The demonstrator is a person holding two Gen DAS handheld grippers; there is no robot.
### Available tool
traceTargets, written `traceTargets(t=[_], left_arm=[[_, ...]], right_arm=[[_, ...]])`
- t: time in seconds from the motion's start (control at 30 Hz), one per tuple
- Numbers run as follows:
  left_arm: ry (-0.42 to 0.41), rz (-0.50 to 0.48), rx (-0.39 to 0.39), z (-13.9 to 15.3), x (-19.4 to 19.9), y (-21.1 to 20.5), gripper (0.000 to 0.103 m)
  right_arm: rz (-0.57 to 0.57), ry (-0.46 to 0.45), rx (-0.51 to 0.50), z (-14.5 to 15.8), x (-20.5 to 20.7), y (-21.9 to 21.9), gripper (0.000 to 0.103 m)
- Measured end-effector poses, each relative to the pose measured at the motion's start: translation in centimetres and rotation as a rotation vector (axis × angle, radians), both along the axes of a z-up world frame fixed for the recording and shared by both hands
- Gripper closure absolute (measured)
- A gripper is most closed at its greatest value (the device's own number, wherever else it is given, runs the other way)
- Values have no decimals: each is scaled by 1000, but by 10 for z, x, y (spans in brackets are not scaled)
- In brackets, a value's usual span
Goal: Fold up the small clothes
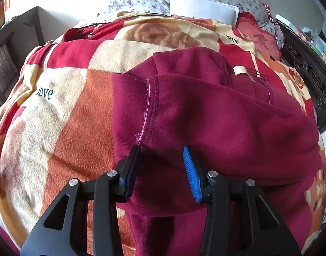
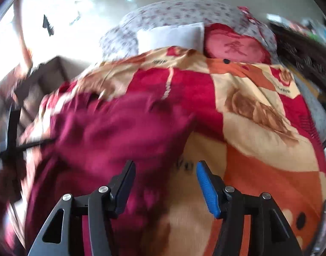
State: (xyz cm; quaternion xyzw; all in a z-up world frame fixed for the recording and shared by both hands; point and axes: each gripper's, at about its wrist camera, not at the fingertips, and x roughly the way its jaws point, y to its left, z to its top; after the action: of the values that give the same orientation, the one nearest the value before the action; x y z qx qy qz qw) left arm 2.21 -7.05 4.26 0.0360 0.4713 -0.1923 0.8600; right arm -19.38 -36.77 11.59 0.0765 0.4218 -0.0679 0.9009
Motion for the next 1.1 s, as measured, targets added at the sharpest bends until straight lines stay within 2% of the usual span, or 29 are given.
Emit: traceTargets(t=[0.07,0.17,0.23,0.27,0.3,0.4,0.43,0.5,0.6,0.7,0.8,0.93,1.0,1.1], left_arm=[[-4,2,8,0,-2,-1,62],[-5,6,15,1,-4,-2,62],[-5,10,19,0,-5,-2,62],[-6,12,22,0,-5,-3,62],[-6,13,24,-1,-5,-3,62],[-1,16,26,-2,-5,-4,62],[0,14,24,-2,-5,-4,62],[2,6,13,-2,-7,-3,60],[6,0,16,-3,-9,-4,60],[5,3,10,3,-14,0,60],[-23,6,-14,17,-20,11,60],[-62,7,-42,33,-19,18,60],[-58,3,-49,33,-16,15,60],[-31,17,-37,24,-10,8,60]], right_arm=[[15,32,-34,-10,-7,9,46],[-7,41,-23,-25,-6,14,49],[-22,1,-7,-31,-2,13,66],[-39,-10,-7,-32,2,11,70],[-64,-27,13,-33,5,9,80],[-120,-85,34,-24,2,5,94],[-135,-93,43,-20,-3,2,96],[-156,-78,67,-19,-17,-1,97],[-158,28,90,-45,-26,2,97],[-162,61,153,-55,-29,4,97],[-194,45,164,-40,-38,-2,97],[-265,4,121,-17,-51,-17,93],[-286,-33,142,-8,-45,-24,93],[-252,-51,151,-1,-13,-24,93]])
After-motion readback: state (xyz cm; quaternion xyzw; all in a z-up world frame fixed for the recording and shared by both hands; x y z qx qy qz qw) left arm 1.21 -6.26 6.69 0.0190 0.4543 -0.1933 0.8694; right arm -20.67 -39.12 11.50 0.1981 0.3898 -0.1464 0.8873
